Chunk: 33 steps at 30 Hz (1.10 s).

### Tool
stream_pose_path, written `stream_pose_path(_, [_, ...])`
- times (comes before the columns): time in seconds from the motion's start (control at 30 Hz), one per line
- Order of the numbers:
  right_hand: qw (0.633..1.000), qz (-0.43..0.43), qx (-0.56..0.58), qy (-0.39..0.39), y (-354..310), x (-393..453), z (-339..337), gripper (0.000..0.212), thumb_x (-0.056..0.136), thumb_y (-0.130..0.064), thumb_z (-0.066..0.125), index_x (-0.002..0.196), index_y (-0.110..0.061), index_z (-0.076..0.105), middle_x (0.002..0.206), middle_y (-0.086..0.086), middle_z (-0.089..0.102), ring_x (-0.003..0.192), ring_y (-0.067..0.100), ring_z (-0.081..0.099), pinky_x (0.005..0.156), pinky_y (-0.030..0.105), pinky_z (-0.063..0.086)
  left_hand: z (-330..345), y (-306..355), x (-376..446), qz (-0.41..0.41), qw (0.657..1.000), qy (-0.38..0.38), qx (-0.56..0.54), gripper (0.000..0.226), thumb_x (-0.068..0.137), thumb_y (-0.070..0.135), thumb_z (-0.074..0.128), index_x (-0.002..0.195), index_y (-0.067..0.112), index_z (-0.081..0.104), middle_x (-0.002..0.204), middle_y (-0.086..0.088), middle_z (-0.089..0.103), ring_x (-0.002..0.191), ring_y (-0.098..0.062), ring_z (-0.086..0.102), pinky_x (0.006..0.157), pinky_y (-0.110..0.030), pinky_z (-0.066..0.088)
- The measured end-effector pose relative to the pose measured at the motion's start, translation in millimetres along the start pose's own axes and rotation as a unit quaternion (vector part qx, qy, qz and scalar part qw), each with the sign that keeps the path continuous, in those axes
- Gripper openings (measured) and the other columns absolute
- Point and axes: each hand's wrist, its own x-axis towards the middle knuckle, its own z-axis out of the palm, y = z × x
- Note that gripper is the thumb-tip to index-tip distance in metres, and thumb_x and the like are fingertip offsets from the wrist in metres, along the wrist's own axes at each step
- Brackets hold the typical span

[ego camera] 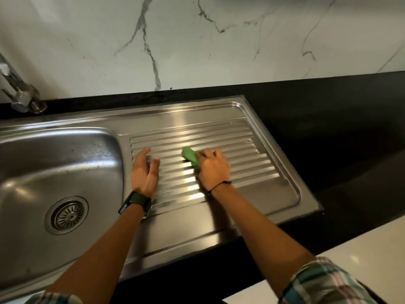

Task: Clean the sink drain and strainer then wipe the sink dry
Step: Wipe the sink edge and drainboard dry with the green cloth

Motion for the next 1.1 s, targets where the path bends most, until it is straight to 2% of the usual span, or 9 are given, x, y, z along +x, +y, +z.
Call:
stream_pose_path(0.13, [0.995,-0.095,0.028,-0.024,-70,-14,8,0.041,0.086,-0.016,0.052,0.127,-0.017,0.050,0.128,0.002,0.050,0.117,0.030,0.037,0.091,0.039,0.035,0,-3,-6,-0.003,1.000,0.004,-0.012,0.038,0.092,0.024,0.044,0.129,0.012,0.044,0.129,-0.012,0.050,0.110,-0.026,0.051,0.090,-0.036,0.043])
stream_pose_path(0.2, [0.992,-0.124,0.013,-0.016,-74,-19,10,0.043,0.085,-0.017,0.053,0.128,-0.018,0.049,0.129,0.001,0.049,0.116,0.029,0.037,0.090,0.039,0.035,0,-4,-9,0.000,1.000,0.001,-0.012,0.037,0.093,0.022,0.043,0.128,0.011,0.045,0.130,-0.013,0.050,0.108,-0.025,0.052,0.088,-0.035,0.043])
stream_pose_path(0.3, [0.989,-0.149,-0.001,-0.012,-50,-21,10,0.045,0.088,-0.017,0.047,0.132,-0.024,0.046,0.135,-0.004,0.047,0.119,0.028,0.038,0.090,0.040,0.034,-3,-3,-10,-0.001,1.000,-0.004,-0.011,0.049,0.083,0.033,0.041,0.126,0.010,0.047,0.125,-0.012,0.053,0.104,-0.023,0.052,0.090,-0.038,0.045])
stream_pose_path(0.47, [0.997,-0.059,-0.045,0.010,51,-29,-4,0.050,0.083,-0.014,0.045,0.130,-0.030,0.049,0.133,-0.006,0.052,0.115,0.026,0.046,0.094,0.036,0.031,-4,-7,-11,0.002,1.000,-0.005,-0.013,0.035,0.093,0.021,0.045,0.126,0.012,0.049,0.110,-0.006,0.054,0.096,-0.018,0.050,0.086,-0.033,0.042])
stream_pose_path(0.6, [0.999,0.036,-0.034,0.017,115,-34,-15,0.047,0.084,-0.003,0.048,0.128,-0.021,0.055,0.128,0.002,0.057,0.114,0.030,0.046,0.088,0.039,0.043,-4,-10,-15,0.016,1.000,-0.006,-0.012,0.034,0.091,0.022,0.045,0.122,0.012,0.051,0.099,0.002,0.053,0.089,-0.013,0.050,0.081,-0.027,0.040])
stream_pose_path(0.7, [0.998,0.048,0.012,0.047,89,-39,-12,0.046,0.081,0.003,0.050,0.122,-0.015,0.060,0.120,0.006,0.061,0.106,0.035,0.047,0.084,0.038,0.046,-6,-11,-18,-0.001,0.999,-0.007,-0.046,0.026,0.093,0.016,0.045,0.117,0.015,0.055,0.092,0.007,0.054,0.082,-0.003,0.051,0.076,-0.020,0.039])
stream_pose_path(0.83, [0.990,-0.068,0.066,0.105,0,-62,4,0.039,0.066,0.003,0.066,0.102,-0.011,0.071,0.099,0.009,0.071,0.090,0.040,0.059,0.080,0.040,0.052,-15,-10,-21,-0.034,0.995,-0.045,-0.079,0.020,0.095,0.021,0.042,0.107,0.019,0.059,0.109,-0.003,0.058,0.101,-0.018,0.054,0.086,-0.028,0.043])
stream_pose_path(0.97, [0.986,-0.127,0.108,0.003,-97,-70,20,0.038,0.080,-0.010,0.052,0.116,-0.012,0.063,0.120,0.008,0.061,0.114,0.038,0.047,0.098,0.045,0.038,-31,-4,-23,-0.046,0.993,-0.104,-0.009,0.023,0.094,0.030,0.042,0.098,0.018,0.061,0.099,-0.009,0.063,0.094,-0.024,0.058,0.084,-0.038,0.047])
stream_pose_path(1.1, [0.982,-0.179,0.052,-0.042,-93,-66,18,0.042,0.084,-0.012,0.048,0.126,-0.018,0.055,0.134,0.002,0.050,0.122,0.032,0.038,0.105,0.044,0.029,-40,1,-26,-0.017,0.985,-0.131,0.112,0.026,0.094,0.034,0.041,0.090,0.016,0.059,0.084,-0.003,0.061,0.082,-0.023,0.056,0.071,-0.031,0.045])
